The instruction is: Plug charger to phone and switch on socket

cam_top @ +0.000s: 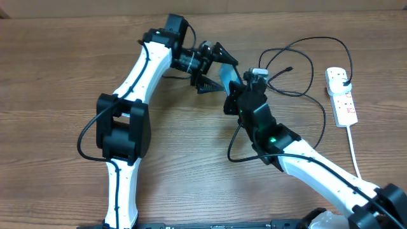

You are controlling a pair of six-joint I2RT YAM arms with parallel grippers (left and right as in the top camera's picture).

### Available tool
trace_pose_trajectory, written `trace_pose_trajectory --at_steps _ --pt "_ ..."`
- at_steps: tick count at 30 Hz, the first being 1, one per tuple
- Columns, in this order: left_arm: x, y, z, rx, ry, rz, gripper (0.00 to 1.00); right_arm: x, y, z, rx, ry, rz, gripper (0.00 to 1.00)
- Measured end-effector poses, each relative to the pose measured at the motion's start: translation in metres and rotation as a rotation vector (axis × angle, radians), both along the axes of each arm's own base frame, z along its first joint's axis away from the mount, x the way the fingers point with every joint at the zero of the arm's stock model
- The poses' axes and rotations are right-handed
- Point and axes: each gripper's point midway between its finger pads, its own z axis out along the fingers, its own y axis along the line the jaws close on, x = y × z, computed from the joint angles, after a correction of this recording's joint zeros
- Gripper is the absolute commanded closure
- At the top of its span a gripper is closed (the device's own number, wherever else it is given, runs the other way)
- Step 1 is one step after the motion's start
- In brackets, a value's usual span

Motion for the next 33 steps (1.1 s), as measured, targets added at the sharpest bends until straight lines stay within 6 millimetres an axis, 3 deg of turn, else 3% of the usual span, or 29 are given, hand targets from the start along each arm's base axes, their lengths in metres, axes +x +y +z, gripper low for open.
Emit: trace_pose_trajectory --at_steps 4,6,10,13,15,17,20,21,23,25,28,30,31,32,33 --pt "0.021 0.033 0.006 -0.002 -0.035 0.067 0.0 0.002 -0.046 0.012 0.078 0.037 -0.132 0.96" --pt "0.026 0.057 0.01 0.038 -0.055 0.11 0.0 -0.003 -0.082 0.019 0.133 0.069 -0.233 0.96" --pt "0.02 0.11 0.037 0.247 -0.14 0.205 0.0 -0.016 -0.134 0.037 0.236 0.093 -0.351 0.96" --pt "-0.003 0.147 0.087 0.444 -0.289 0.284 0.0 -0.034 -0.168 0.047 0.316 0.117 -0.414 0.96" --pt "-0.036 0.174 0.135 0.598 -0.427 0.355 0.0 -0.047 -0.192 0.048 0.37 0.145 -0.463 0.96" --pt "-0.07 0.196 0.175 0.704 -0.538 0.429 0.0 -0.054 -0.203 0.046 0.411 0.169 -0.478 0.96" --pt "-0.113 0.22 0.205 0.805 -0.641 0.522 0.0 -0.054 -0.208 0.041 0.484 0.173 -0.447 0.96" --pt "-0.129 0.227 0.204 0.839 -0.653 0.548 0.0 -0.054 -0.206 0.037 0.508 0.179 -0.426 0.96" --pt "-0.141 0.235 0.195 0.862 -0.658 0.595 0.0 -0.053 -0.199 0.034 0.549 0.179 -0.368 0.96" --pt "-0.153 0.244 0.149 0.901 -0.562 0.627 0.0 -0.055 -0.182 0.031 0.591 0.203 -0.278 0.96" --pt "-0.126 0.239 0.1 0.786 -0.579 0.733 0.01 -0.061 -0.165 0.03 0.633 0.243 -0.191 0.96" --pt "-0.121 0.23 0.058 0.688 -0.519 0.768 0.01 -0.063 -0.158 0.031 0.653 0.255 -0.153 0.96" --pt "-0.113 0.219 0.048 0.575 -0.504 0.8 0.0 -0.064 -0.151 0.033 0.68 0.26 -0.119 0.96" --pt "-0.118 0.214 0.022 0.553 -0.438 0.795 0.0 -0.064 -0.149 0.035 0.69 0.258 -0.106 0.96" --pt "-0.115 0.208 0.014 0.488 -0.42 0.813 0.0 -0.064 -0.146 0.036 0.713 0.256 -0.091 0.96"
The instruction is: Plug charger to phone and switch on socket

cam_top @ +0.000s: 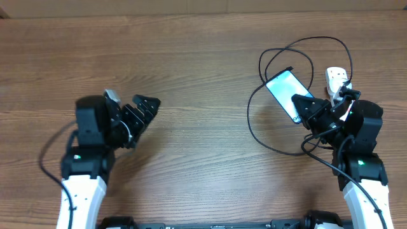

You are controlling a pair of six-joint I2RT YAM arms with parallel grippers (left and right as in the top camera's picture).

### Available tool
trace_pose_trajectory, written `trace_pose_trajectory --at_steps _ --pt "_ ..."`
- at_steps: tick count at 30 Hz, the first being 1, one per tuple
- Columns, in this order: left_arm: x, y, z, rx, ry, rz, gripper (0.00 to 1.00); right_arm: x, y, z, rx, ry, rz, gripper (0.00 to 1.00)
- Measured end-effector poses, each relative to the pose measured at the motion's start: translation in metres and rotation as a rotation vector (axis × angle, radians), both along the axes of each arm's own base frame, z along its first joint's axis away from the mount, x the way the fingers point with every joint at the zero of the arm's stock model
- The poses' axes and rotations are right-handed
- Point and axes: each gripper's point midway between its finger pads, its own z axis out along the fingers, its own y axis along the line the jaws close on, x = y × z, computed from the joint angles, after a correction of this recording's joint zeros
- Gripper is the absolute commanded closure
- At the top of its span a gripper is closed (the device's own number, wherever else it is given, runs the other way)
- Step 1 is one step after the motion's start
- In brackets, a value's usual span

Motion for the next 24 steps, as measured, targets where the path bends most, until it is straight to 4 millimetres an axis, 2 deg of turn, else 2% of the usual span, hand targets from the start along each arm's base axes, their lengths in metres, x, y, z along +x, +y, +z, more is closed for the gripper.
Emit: trace_pose_trajectory --at_steps 4,11,15,17,20,24 --pt "0.019 -0.026 0.0 -0.266 -0.088 -0.032 0.0 0.0 0.017 0.0 0.125 -0.03 0.032 0.96" --pt "0.03 -0.054 -0.006 -0.577 0.043 -0.081 0.0 -0.01 0.062 -0.011 0.345 0.014 0.098 0.96" --pt "0.031 -0.073 -0.007 -0.661 0.108 -0.103 0.01 -0.012 0.095 -0.016 0.416 0.084 0.121 0.96" --pt "0.028 -0.085 -0.011 -0.677 0.143 -0.119 0.06 -0.013 0.112 -0.019 0.442 0.109 0.139 0.96" --pt "0.024 -0.099 -0.013 -0.689 0.178 -0.132 0.07 -0.013 0.135 -0.02 0.489 0.13 0.163 0.96" --pt "0.019 -0.114 -0.011 -0.693 0.187 -0.148 0.13 -0.02 0.16 -0.038 0.554 0.253 0.166 0.96"
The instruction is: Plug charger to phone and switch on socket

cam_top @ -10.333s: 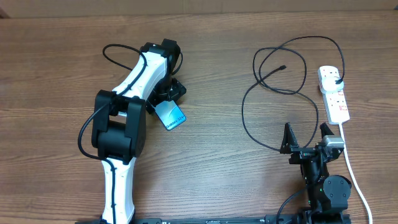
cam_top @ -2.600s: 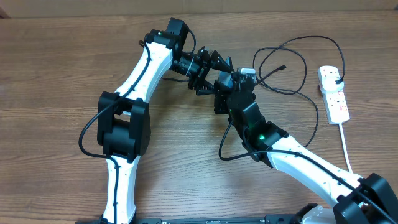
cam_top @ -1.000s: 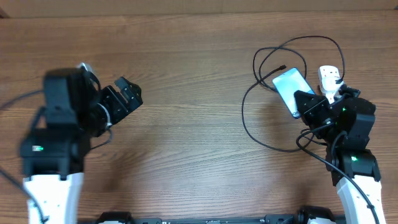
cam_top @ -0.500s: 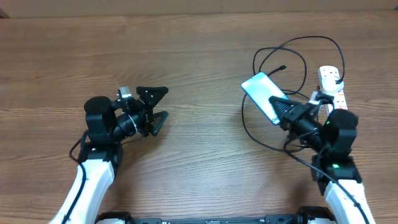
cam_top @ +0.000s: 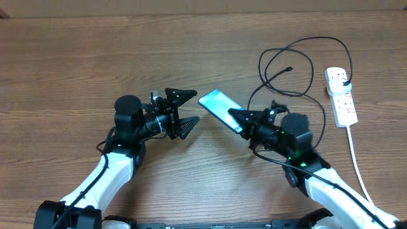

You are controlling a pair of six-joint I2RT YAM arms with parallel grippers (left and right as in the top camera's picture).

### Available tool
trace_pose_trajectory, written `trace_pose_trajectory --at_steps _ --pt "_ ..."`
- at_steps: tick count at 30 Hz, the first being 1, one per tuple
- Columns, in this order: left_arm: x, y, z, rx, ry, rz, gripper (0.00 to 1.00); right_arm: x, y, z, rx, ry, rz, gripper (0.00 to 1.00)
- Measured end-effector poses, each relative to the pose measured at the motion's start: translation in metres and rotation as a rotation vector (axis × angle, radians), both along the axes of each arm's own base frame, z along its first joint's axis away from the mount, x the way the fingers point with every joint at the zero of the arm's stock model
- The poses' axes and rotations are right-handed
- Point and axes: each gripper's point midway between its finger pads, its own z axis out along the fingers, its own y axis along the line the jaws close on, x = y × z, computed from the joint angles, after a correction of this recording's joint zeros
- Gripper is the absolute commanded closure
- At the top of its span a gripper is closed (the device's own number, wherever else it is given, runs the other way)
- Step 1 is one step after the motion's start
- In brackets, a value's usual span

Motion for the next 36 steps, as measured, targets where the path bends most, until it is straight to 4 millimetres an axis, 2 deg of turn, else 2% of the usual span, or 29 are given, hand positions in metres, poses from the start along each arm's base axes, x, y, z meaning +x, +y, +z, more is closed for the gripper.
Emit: trace_pose_trajectory --at_steps 4,6,9,12,16,25,32,36 --pt "-0.004 -0.01 0.0 -0.006 0.018 -0.012 0.16 -0.008 0.016 -0.021 0.052 0.162 0.007 0.96" --pt "-0.005 -0.012 0.0 -0.008 0.024 -0.015 0.25 -0.008 0.017 -0.024 0.067 0.19 -0.001 0.96" --pt "-0.006 -0.014 -0.001 -0.01 0.029 -0.016 0.3 -0.006 0.018 -0.018 0.096 0.184 -0.006 0.96" --pt "-0.008 -0.018 -0.001 -0.007 0.028 -0.022 0.31 -0.004 0.02 -0.007 0.127 0.153 -0.005 0.96" --pt "-0.012 -0.026 -0.002 -0.001 0.027 -0.035 0.33 -0.007 0.025 -0.006 0.132 0.158 0.01 0.96" --pt "-0.013 -0.03 -0.003 0.007 0.026 -0.031 0.52 -0.027 0.049 -0.007 0.067 0.082 0.106 0.96" --pt "-0.012 -0.03 -0.005 0.016 0.025 -0.028 0.65 -0.025 0.051 -0.001 0.023 -0.019 0.115 0.96" --pt "-0.012 -0.029 -0.007 0.022 0.031 -0.023 0.82 -0.023 0.051 0.005 0.028 -0.057 0.112 0.96"
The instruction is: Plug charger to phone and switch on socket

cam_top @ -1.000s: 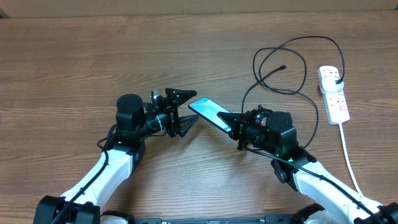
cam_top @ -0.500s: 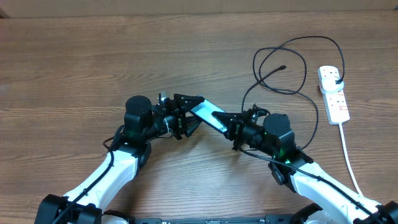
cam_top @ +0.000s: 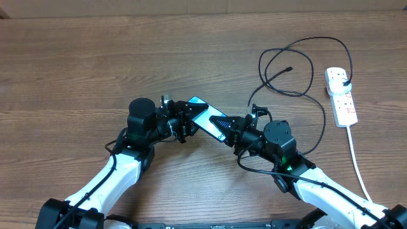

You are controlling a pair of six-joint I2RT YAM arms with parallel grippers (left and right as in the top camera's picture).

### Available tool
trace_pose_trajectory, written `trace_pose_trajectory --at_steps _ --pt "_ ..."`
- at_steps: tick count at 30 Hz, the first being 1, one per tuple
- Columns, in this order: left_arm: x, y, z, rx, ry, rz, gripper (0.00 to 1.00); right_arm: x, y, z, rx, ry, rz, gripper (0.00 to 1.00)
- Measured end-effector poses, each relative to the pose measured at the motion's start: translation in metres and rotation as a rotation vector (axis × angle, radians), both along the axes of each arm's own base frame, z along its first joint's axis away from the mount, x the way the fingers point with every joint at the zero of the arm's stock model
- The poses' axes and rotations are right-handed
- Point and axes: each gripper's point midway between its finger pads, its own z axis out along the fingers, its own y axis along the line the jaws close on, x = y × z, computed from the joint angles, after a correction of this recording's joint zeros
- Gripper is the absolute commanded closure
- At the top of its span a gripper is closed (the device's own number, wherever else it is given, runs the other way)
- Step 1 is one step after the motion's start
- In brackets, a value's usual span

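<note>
The phone, its pale blue screen facing up, hangs tilted above the middle of the table between both grippers. My right gripper is shut on its right end. My left gripper closes around its left end, fingers on either side of it. The black charger cable lies in loops at the right, with its free plug tip on the wood, apart from the phone. The white socket strip lies at the far right with the charger plug in its top outlet.
A white cord runs from the socket strip toward the front right edge. The right arm's own black cable loops beneath the phone's right side. The wooden table spreads wide at left and rear.
The phone has shifted slightly left and nearer in my right gripper. My left gripper, open just left of the phone before, now has its fingers on the phone's left end.
First both grippers met at the phone far out at the table's centre. Then the arms were drawn back, the phone at the right by my right gripper, the left open at far left. Later the right held the phone at centre, and now both hold it.
</note>
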Motion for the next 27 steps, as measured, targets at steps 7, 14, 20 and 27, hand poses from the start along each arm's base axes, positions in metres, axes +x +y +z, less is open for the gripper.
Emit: trace_pose_trajectory --at_steps 7,14,20,27 --pt "0.001 0.001 0.0 0.025 -0.047 -0.006 0.96 0.001 0.0 0.0 0.018 0.029 -0.011 0.84" --pt "0.002 0.002 -0.005 0.03 -0.022 0.009 0.96 -0.001 -0.001 -0.008 -0.025 0.023 -0.001 0.29" --pt "0.005 0.009 -0.008 0.035 -0.01 0.031 0.96 0.002 -0.012 -0.031 -0.204 -0.065 -0.013 0.0" --pt "0.024 0.05 -0.017 0.009 0.056 0.121 0.96 0.016 -0.025 -0.034 -0.386 -0.263 -0.042 0.0"
